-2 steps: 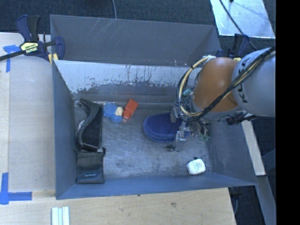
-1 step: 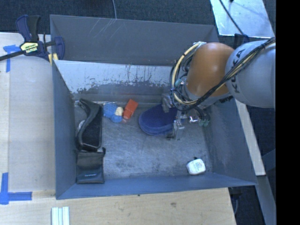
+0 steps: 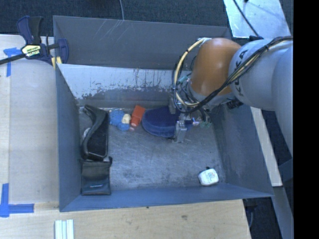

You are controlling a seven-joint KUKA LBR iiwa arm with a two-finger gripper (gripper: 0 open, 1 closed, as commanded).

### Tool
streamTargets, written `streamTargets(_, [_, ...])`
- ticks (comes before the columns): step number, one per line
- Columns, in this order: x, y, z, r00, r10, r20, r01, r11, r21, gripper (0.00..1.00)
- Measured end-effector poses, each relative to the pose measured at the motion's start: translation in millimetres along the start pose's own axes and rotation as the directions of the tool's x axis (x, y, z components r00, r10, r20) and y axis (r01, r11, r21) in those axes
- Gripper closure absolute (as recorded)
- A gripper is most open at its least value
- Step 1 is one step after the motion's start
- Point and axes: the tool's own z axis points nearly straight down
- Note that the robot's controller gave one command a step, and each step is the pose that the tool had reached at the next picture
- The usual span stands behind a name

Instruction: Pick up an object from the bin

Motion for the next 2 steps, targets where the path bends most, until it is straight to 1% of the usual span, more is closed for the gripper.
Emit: streamTargets(2, [-0.5, -1.4, -1.1, 1.0, 0.001, 0.002, -0.001, 1.0, 0.001, 0.0])
